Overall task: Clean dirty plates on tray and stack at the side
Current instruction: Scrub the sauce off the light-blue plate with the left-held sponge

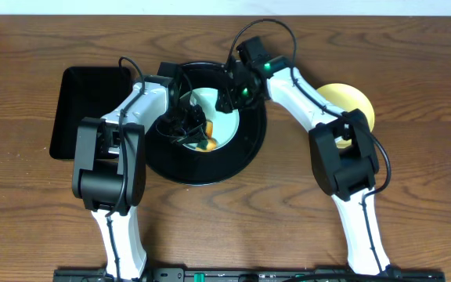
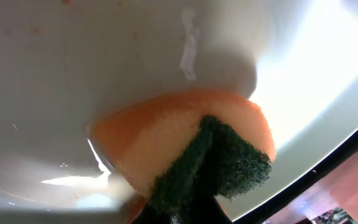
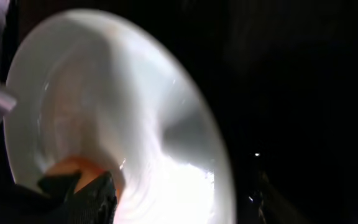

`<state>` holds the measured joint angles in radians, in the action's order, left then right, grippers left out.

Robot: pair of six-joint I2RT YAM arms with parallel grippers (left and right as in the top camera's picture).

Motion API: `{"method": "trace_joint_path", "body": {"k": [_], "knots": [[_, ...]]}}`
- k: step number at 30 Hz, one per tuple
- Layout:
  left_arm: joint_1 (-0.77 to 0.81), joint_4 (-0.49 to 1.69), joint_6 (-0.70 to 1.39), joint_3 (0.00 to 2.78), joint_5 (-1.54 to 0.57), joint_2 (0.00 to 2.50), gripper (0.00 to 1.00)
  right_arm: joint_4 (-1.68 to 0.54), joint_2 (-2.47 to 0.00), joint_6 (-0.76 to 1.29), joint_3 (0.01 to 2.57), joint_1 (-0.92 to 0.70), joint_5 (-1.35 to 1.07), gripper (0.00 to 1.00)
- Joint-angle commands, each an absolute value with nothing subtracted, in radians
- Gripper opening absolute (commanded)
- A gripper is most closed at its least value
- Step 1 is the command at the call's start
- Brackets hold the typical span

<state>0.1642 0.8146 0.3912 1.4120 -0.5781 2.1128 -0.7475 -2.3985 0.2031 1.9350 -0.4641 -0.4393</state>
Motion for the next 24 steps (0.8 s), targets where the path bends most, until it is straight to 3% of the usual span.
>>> {"method": "trace_joint_path", "body": {"k": [1,9,19,24], "knots": [[0.181,0.829,0.378,1.360,-0.548,2.186,0.08,-0.739,-2.434,0.216,1.921,-0.450,-0.451,0.67],[0.182,0.830,0.377,1.360,-0.538,2.186,0.07,-0.785,-2.528,0.232,1.920,-0.452,-0.645,0.54],[0.223,0.821,0.374,1.359,-0.527,2.186,0.07,-0.831,-2.653,0.294,1.920,-0.446,-0.849,0.45],[0.250,0.802,0.375,1.359,-0.523,2.186,0.07,-0.840,-2.667,0.302,1.920,-0.435,-0.865,0.25]]}}
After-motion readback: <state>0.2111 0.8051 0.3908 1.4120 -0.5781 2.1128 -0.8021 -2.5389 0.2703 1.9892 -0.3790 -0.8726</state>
